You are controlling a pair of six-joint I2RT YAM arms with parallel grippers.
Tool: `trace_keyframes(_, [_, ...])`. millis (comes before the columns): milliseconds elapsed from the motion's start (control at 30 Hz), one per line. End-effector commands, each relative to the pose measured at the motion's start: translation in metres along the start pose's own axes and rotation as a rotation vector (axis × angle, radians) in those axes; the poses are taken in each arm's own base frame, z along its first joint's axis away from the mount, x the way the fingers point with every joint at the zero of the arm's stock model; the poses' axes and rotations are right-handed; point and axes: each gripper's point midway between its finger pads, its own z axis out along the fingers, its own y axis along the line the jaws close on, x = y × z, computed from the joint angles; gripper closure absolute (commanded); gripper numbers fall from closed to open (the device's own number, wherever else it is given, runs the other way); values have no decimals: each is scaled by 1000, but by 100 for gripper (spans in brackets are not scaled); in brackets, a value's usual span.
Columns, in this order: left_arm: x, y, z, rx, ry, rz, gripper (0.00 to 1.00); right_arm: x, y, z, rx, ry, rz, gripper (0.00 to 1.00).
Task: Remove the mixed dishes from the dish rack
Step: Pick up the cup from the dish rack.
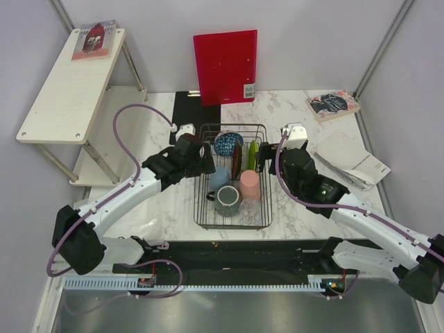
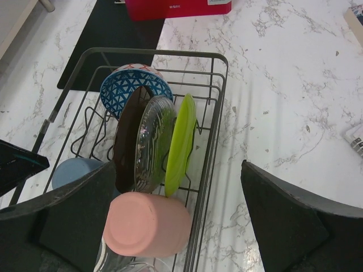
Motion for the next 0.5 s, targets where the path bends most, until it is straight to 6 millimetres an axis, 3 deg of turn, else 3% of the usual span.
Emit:
trace_keyframes(0, [-16,-7,-5,-46,12,-36,1,-4,-4,-1,22,-22,15,2])
trace_keyframes(100, [-14,-7,-3,-42,29,37,1,-4,-7,-3,30,-24,12,2])
trace_keyframes(467, [22,6,18,-47,136,198,2,2,-17,-4,73,-11,-9,2])
